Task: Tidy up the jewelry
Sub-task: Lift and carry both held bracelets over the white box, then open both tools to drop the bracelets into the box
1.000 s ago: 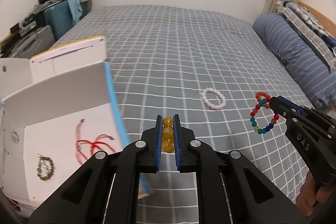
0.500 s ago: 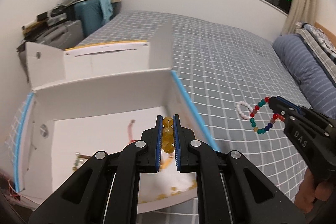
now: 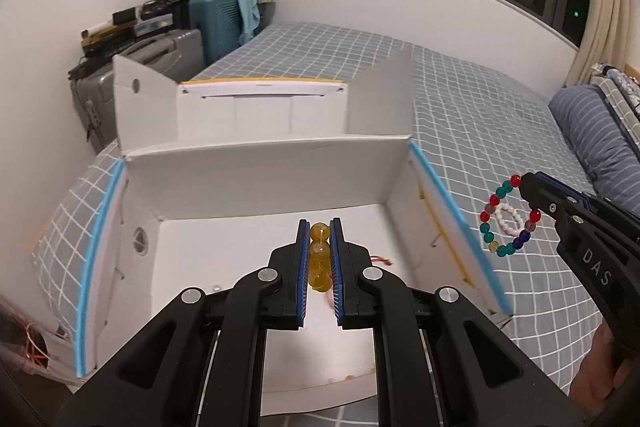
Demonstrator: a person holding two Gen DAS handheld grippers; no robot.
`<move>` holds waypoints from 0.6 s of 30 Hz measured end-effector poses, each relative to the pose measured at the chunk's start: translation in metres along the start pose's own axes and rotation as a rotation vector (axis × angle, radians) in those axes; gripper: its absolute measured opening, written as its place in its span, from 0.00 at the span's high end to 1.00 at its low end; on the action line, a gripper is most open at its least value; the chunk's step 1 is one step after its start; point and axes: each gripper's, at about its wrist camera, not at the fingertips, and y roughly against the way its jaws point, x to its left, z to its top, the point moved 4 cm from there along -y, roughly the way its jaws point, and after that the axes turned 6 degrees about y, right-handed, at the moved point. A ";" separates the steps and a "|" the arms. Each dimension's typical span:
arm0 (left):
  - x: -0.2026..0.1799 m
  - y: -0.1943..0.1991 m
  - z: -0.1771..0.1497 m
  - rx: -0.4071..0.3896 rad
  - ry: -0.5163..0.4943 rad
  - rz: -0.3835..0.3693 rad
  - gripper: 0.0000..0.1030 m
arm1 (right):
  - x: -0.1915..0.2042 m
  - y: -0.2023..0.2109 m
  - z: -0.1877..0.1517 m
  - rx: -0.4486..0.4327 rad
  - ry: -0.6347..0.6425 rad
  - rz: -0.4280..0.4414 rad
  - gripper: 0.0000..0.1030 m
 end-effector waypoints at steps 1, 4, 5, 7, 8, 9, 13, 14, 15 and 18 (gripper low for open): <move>0.004 0.000 0.000 0.001 0.002 0.004 0.91 | 0.004 -0.002 0.001 0.001 0.004 0.004 0.91; 0.019 -0.002 -0.001 0.006 0.017 0.028 0.91 | 0.020 -0.008 0.002 0.007 0.019 0.020 0.91; 0.023 -0.003 -0.002 0.006 0.016 0.037 0.91 | 0.024 -0.011 0.002 0.009 0.023 0.025 0.91; 0.031 -0.005 -0.004 0.012 0.018 0.048 0.91 | 0.033 -0.017 0.001 0.012 0.036 0.034 0.91; 0.035 -0.007 -0.005 0.016 0.021 0.051 0.91 | 0.038 -0.021 0.000 0.017 0.044 0.036 0.91; 0.040 -0.009 -0.006 0.021 0.026 0.057 0.91 | 0.041 -0.025 -0.001 0.022 0.049 0.037 0.91; 0.055 -0.022 -0.011 0.048 0.045 0.071 0.91 | 0.054 -0.047 -0.010 0.067 0.069 0.041 0.91; 0.058 -0.026 -0.013 0.056 0.050 0.074 0.91 | 0.055 -0.052 -0.013 0.078 0.072 0.042 0.91; 0.061 -0.030 -0.015 0.066 0.054 0.078 0.91 | 0.056 -0.058 -0.016 0.091 0.072 0.040 0.91; 0.066 -0.039 -0.019 0.087 0.063 0.082 0.91 | 0.058 -0.071 -0.024 0.123 0.065 0.040 0.91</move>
